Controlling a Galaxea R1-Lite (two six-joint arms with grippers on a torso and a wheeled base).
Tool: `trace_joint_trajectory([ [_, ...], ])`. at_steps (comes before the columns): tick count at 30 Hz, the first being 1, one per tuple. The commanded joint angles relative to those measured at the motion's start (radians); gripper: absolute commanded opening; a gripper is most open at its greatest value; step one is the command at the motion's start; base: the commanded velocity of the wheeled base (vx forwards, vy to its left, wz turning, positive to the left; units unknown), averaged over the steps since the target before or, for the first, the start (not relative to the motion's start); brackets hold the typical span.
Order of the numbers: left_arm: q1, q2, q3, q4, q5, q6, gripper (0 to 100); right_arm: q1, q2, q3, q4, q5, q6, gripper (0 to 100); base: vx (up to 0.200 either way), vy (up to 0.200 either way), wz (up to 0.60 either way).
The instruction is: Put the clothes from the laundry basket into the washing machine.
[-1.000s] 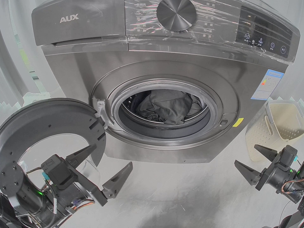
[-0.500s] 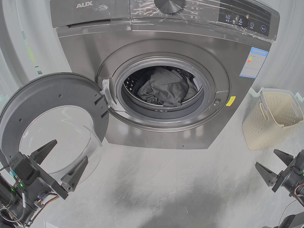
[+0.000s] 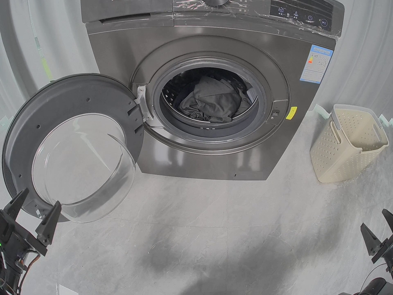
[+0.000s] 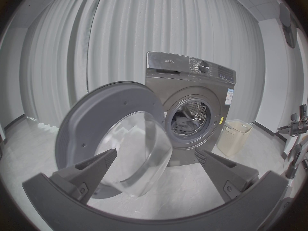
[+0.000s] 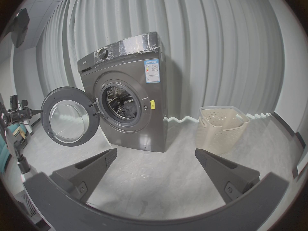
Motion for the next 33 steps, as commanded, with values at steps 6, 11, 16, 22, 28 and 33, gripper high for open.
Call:
trace_joint_trajectory([
  [6, 0.298, -0.583, 0.018, 0.492, -0.241, -0.016, 100, -0.102, -0.379, 0.016, 0.287, 0.009, 0.004, 100, -0.167, 0.167, 0.0],
  [11, 0.373, -0.707, 0.018, 0.652, -0.322, -0.056, 100, -0.108, -0.377, 0.016, 0.294, -0.031, -0.012, 100, 0.0, 0.0, 0.0],
  [16, 0.491, -0.733, 0.018, 0.675, -0.33, -0.054, 100, -0.206, -0.406, 0.016, 0.314, -0.038, -0.033, 100, 0.0, 0.0, 0.0],
  [22, 0.482, -0.736, 0.016, 0.831, -0.304, -0.021, 100, -0.229, -0.471, 0.016, 0.353, 0.041, -0.059, 100, 0.0, 0.0, 0.0],
  [28, 0.451, -0.792, 0.018, 0.86, -0.302, -0.016, 100, -0.229, -0.471, 0.016, 0.356, 0.02, -0.055, 100, 0.0, 0.0, 0.0],
  [33, 0.45, -0.792, 0.018, 0.86, -0.304, -0.018, 100, -0.229, -0.463, 0.011, 0.371, 0.026, -0.027, 100, 0.0, 0.0, 0.0],
])
